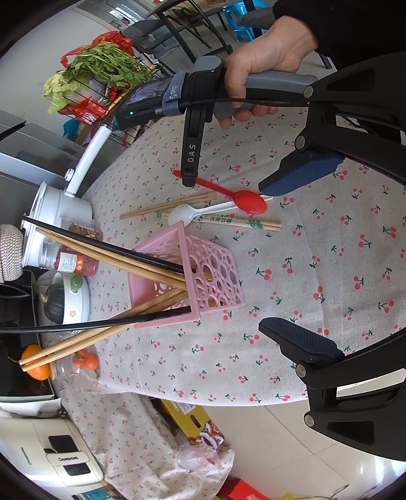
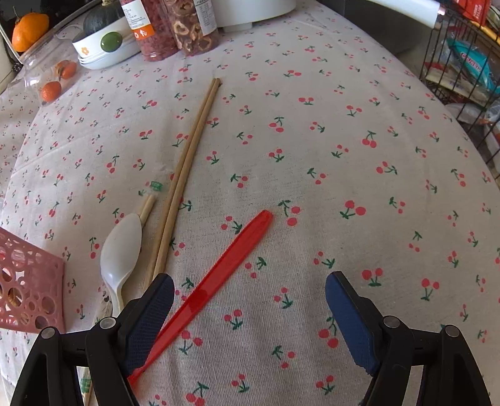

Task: Organize utensils
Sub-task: 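Grasp the red plastic spoon by its handle with the right tool, then grasp the white plastic spoon with the left tool while the right tool holds the red spoon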

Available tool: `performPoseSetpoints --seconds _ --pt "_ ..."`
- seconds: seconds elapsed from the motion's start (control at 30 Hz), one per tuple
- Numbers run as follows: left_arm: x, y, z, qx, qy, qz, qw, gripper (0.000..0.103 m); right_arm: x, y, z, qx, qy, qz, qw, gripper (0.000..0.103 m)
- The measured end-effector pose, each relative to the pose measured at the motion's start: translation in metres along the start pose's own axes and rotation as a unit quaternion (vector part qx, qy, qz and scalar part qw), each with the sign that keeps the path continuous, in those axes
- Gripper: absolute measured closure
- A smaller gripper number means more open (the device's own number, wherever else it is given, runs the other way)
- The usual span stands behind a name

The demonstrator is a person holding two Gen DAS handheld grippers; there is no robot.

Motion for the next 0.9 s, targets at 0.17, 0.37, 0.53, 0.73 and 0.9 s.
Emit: performPoseSetpoints --seconds 0.17,0.37,0.53,0.73,0.9 --pt "0.000 -0.005 0.002 -0.016 -0.001 -0.008 0.9998 0.021 -0.006 0.014 0.005 0.038 -0.007 0.045 0.998 0.019" --pt "0.002 -0.016 0.003 -0.043 -0.004 -0.015 0.9990 0.021 0.000 0.011 0.007 0.050 -0.001 0.035 0.998 0.052" --pt "-0.001 -0.029 0.002 -0.058 -0.001 -0.011 0.9982 0.021 0.006 -0.005 0.008 0.050 0.014 0.015 0.999 0.089" --pt "-0.004 -0.057 -0.005 -0.080 -0.003 0.004 0.9968 0.022 0.012 -0.023 0.011 0.037 0.043 -0.019 0.998 0.093" --pt "-0.023 -0.091 -0.022 -0.101 0.005 0.006 0.9949 0.033 0.027 -0.046 0.009 0.014 0.042 -0.039 0.998 0.093"
Point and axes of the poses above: each gripper's, at about its wrist camera, not at the fingertips, and x roughly against the way its jaws point, y to its left, z to its underside, the point moved 1 cm from there along -x, roughly the way its jaws point, and after that the axes turned 7 degrees about -x, right-handed, at the moved point
